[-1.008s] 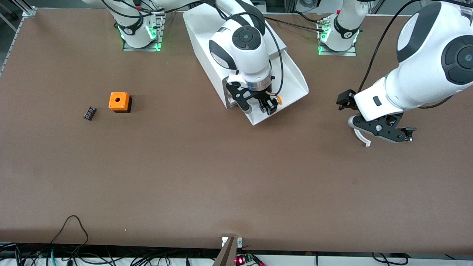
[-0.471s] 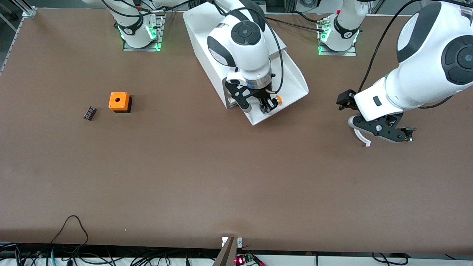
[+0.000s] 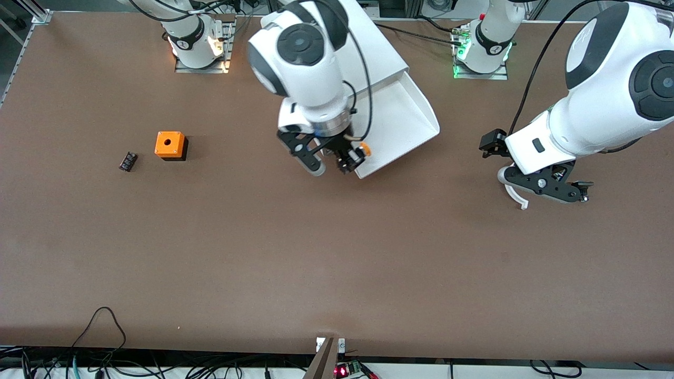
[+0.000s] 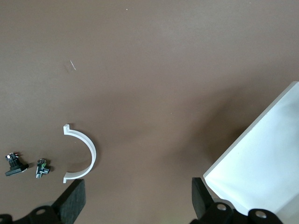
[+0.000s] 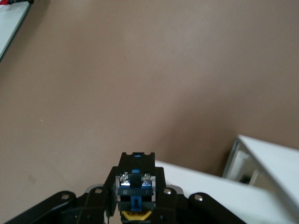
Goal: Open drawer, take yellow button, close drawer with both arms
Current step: 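Lift the yellow button out of the drawer with the right gripper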
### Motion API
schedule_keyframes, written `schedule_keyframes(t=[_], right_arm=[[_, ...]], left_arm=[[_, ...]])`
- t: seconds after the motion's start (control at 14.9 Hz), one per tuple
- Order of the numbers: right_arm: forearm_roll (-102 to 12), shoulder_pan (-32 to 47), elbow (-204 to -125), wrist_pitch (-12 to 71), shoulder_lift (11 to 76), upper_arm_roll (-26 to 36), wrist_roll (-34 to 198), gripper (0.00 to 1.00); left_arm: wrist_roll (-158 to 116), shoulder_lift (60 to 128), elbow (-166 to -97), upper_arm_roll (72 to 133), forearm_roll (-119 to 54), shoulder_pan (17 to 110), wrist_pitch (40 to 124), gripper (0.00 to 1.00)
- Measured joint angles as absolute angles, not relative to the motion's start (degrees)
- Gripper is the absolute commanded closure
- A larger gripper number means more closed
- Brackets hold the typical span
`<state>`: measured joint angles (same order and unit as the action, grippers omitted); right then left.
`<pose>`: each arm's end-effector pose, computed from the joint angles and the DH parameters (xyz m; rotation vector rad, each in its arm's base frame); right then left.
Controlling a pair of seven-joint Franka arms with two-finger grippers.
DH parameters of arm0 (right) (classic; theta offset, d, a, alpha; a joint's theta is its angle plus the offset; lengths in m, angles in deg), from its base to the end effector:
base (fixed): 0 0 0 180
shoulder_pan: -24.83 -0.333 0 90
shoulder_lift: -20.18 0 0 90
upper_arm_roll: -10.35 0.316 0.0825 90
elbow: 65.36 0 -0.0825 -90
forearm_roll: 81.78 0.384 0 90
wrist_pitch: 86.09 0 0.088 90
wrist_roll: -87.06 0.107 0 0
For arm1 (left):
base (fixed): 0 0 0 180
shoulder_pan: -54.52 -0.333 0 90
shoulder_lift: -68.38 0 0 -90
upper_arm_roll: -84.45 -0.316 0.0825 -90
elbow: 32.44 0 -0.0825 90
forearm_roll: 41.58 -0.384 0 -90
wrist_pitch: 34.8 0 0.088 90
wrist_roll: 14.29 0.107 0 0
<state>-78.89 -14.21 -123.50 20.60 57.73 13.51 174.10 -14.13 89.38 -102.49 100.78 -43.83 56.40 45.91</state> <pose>0.5660 0.4997 0.4897 -2.6966 1.1514 -0.0128 0.6197 -0.1625 0.5600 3.0571 -0.4745 -0.2700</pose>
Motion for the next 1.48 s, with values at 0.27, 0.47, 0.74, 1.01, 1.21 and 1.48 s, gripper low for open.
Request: schedule_keyframes(t=[0.27,0.47,0.74,1.01,1.21,1.48], right_arm=[[-76.3,-6.9,-123.5,16.8,56.8,13.5,158.0,1.00],[-74.9,-1.0,-123.5,15.2,56.6,13.4,144.3,1.00],[-74.7,7.1,-123.8,12.7,56.6,13.3,124.9,1.00],[-74.7,14.2,-126.6,11.9,56.8,13.3,108.1,1.00],[-74.7,18.0,-129.4,12.3,57.0,13.3,98.6,1.00],[-75.1,21.7,-135.1,17.4,57.3,12.6,89.6,1.00]], left_arm=[[-19.5,89.7,-102.7,100.8,-40.8,56.4,46.6,0.00],[-27.9,90.9,-105.5,101.2,-40.1,57.0,53.0,0.00],[-39.4,93.3,-112.0,101.6,-40.1,61.4,64.3,0.00],[-47.0,94.6,-119.7,101.6,-42.1,63.8,74.7,0.01],[-53.4,94.6,-122.6,101.7,-42.6,65.2,75.6,0.05],[-60.6,94.5,-124.6,101.8,-43.3,67.7,75.7,0.04]])
